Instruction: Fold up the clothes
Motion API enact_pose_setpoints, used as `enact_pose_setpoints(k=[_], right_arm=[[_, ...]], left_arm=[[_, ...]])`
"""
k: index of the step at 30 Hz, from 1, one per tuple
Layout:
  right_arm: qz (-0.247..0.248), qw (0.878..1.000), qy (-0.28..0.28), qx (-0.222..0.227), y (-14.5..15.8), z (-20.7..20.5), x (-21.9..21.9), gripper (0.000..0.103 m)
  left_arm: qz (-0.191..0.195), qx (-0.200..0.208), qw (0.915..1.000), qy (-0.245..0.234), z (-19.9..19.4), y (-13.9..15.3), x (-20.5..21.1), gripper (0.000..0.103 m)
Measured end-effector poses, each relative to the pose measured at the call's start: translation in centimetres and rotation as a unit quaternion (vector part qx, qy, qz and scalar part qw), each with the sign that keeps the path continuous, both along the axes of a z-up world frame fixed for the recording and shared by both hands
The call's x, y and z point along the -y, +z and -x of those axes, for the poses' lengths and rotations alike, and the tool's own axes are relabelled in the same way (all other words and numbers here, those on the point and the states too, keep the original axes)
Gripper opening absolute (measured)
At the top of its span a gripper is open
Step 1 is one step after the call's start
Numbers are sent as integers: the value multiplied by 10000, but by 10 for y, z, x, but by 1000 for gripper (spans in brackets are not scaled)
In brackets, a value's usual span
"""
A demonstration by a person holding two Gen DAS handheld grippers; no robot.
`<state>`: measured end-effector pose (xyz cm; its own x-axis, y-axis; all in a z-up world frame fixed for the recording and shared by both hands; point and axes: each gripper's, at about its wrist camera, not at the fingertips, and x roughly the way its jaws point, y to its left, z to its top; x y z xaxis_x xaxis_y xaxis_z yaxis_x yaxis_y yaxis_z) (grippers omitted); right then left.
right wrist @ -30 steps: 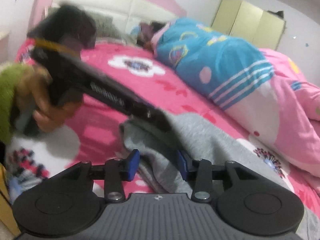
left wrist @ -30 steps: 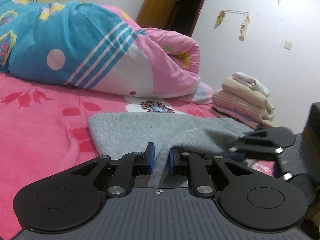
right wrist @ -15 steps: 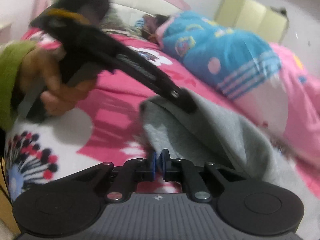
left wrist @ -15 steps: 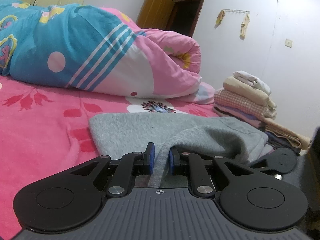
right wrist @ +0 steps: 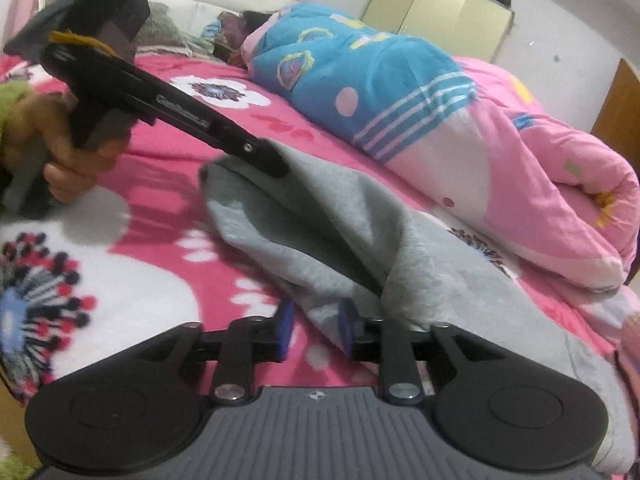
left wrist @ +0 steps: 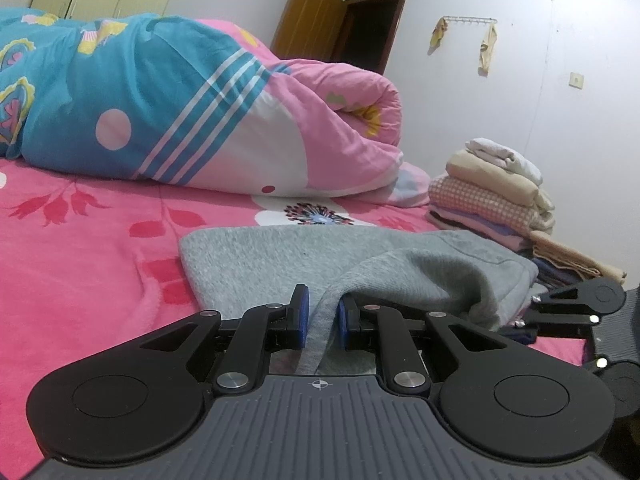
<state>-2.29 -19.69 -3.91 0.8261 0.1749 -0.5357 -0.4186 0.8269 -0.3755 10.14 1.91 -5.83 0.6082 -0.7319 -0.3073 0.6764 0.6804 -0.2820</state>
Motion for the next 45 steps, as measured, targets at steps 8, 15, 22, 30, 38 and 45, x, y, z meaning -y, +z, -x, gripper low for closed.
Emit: enact_pose_setpoints(k=[8, 15, 22, 30, 38, 45], right_arm=[[176, 9997, 61, 134, -3, 2, 5, 1], [733, 9964, 428, 4, -17, 14, 4, 1], [487, 9985, 231, -5, 2, 21, 14, 3], [-837, 9930, -346, 756, 46, -7, 31, 36], [-1612, 9868, -116, -35, 38, -45, 45, 5], [-1409, 9880, 633, 74, 27, -28, 35, 2]], left_arm=[[-20, 32, 10000, 16, 1, 0, 0, 15], [-75, 77, 9999, 23, 2, -1, 0, 15], [-164, 135, 9998, 50, 3, 0, 3, 18], [-324, 344, 9988, 114, 8, 1, 8, 27], [-227, 563, 9978, 274, 13, 6, 13, 15], [182, 358, 9981, 465, 4, 7, 13, 10]])
